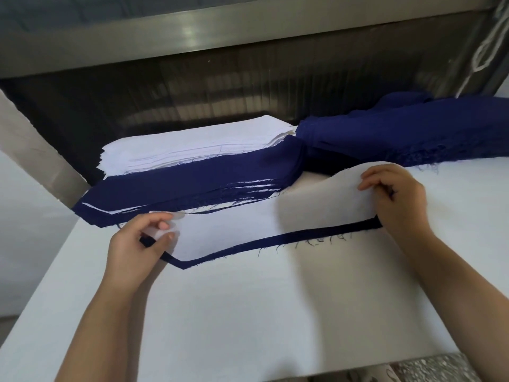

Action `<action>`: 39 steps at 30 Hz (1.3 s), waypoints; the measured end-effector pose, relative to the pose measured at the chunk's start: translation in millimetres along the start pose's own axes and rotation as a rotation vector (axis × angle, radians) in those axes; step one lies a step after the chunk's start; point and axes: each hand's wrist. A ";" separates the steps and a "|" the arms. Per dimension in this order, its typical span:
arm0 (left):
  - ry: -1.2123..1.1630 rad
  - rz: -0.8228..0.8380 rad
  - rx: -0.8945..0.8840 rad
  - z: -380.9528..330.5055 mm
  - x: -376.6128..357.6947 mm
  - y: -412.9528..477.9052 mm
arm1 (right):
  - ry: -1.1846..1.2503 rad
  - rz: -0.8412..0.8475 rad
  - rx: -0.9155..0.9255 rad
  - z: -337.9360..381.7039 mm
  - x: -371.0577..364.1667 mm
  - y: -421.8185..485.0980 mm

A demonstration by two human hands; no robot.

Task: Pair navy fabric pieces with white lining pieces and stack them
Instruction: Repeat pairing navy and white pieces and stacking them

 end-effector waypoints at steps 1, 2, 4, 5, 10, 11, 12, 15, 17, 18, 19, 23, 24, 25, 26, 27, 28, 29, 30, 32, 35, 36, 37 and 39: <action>0.010 0.009 -0.014 0.1 0.0 -0.2 | -0.015 0.005 -0.017 -1.0 0.1 0.4; 0.019 0.023 -0.027 0.2 0.1 -0.3 | -0.028 0.012 -0.036 -1.6 0.4 0.7; 0.030 0.055 -0.048 0.9 0.5 -0.3 | -0.046 0.029 -0.079 -2.1 1.1 0.8; 0.036 0.068 -0.059 1.2 0.6 0.1 | -0.054 0.039 -0.103 -2.1 1.4 0.8; 0.069 0.088 -0.105 0.9 0.1 1.6 | -0.072 0.119 -0.256 -1.7 3.1 0.8; 0.074 0.091 -0.116 1.3 -0.1 1.8 | -0.089 0.141 -0.268 -1.8 3.7 1.2; 0.075 0.096 -0.125 1.9 -0.1 1.8 | -0.113 0.164 -0.276 -1.8 4.3 1.6; 0.069 0.103 -0.133 4.4 0.3 3.1 | -0.181 0.201 -0.298 -2.7 5.8 3.9; 0.077 0.093 -0.137 5.5 -0.3 3.5 | -0.192 0.209 -0.340 -4.6 7.2 5.4; 0.079 0.091 -0.143 5.6 -0.9 3.4 | -0.194 0.209 -0.366 -5.2 8.0 6.3; 0.081 0.090 -0.152 5.9 -1.0 3.1 | -0.197 0.208 -0.384 -5.7 8.6 6.9; 0.087 0.087 -0.171 5.6 -1.5 2.8 | -0.207 0.202 -0.378 -4.1 11.2 7.2; 0.088 0.084 -0.171 5.2 -1.8 2.7 | -0.208 0.203 -0.372 -3.0 11.7 6.7; 0.086 0.079 -0.173 4.9 -1.7 2.6 | -0.207 0.203 -0.363 -2.0 11.6 6.6; 0.082 0.076 -0.173 4.3 -1.6 2.4 | -0.203 0.195 -0.355 -1.2 11.5 6.3; 0.076 0.075 -0.169 3.6 -1.1 2.2 | -0.195 0.182 -0.346 -0.3 11.3 6.3; 0.070 0.077 -0.162 2.9 -0.8 2.3 | -0.188 0.165 -0.339 0.4 11.1 6.4; 0.064 0.080 -0.154 2.8 -0.4 2.2 | -0.183 0.150 -0.335 0.9 11.0 6.4; 0.059 0.086 -0.145 2.7 -0.2 2.3 | -0.182 0.141 -0.331 1.6 10.8 6.2; 0.056 0.097 -0.132 3.0 0.0 2.2 | -0.182 0.146 -0.324 2.4 10.4 5.9; 0.072 0.104 -0.129 3.4 0.1 1.6 | -0.185 0.166 -0.335 3.1 10.8 5.8; 0.075 0.106 -0.129 3.7 0.2 1.3 | -0.186 0.167 -0.338 2.9 10.8 5.7; 0.077 0.108 -0.130 3.8 0.2 1.4 | -0.187 0.166 -0.339 2.5 10.8 5.6; 0.083 0.111 -0.129 3.7 0.1 1.8 | -0.191 0.166 -0.337 1.7 10.6 5.2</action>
Point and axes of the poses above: each hand's wrist, its own y-axis towards the middle knuckle, its own x-axis out of the back of the hand, z = x × y, and after that the axes turned 12 degrees about y, right-handed
